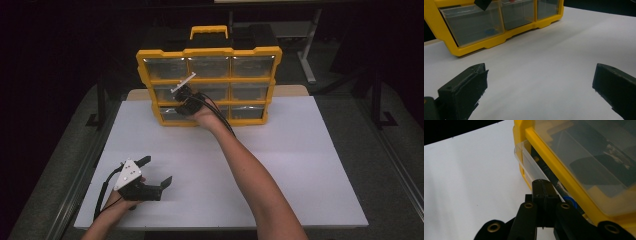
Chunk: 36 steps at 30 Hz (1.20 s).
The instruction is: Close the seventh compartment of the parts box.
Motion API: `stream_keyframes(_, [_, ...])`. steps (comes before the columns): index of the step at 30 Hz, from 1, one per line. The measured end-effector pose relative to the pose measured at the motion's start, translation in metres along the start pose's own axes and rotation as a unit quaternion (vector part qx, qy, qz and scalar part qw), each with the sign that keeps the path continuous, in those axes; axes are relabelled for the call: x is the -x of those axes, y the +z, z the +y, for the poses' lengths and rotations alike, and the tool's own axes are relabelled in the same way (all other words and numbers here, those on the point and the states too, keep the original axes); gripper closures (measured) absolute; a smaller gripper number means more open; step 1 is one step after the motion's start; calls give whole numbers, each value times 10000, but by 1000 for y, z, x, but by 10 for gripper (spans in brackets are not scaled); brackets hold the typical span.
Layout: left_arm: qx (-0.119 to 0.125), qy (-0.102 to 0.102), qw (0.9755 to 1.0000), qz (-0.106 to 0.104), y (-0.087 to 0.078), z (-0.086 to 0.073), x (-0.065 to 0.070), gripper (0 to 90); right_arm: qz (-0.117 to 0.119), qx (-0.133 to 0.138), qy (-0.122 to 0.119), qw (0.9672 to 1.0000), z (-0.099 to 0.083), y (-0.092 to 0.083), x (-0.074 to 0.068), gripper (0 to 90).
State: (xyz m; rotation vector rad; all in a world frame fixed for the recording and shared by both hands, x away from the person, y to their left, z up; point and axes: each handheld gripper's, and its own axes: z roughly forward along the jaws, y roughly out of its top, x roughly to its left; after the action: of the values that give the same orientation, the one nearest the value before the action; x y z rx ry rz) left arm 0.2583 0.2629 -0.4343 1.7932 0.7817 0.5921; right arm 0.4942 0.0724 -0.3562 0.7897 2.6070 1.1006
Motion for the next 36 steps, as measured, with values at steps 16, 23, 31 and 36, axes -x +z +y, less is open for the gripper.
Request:
stream_keyframes(16, [-19,-3,10000,47,-1,-1,0,0,-246,-18,-27,9997,-3,2,5,893])
stream_keyframes(23, [-38,-22,10000,66,-2,-1,-2,0,-72,95,75,9999,-6,-5,4,892])
stream_keyframes(31, [-49,8,10000,61,0,0,-3,0,7,301,196,9994,-16,-25,6,801])
stream_keyframes(36, [-32,-27,10000,53,1,0,-2,0,-44,372,212,9991,-24,-34,8,699])
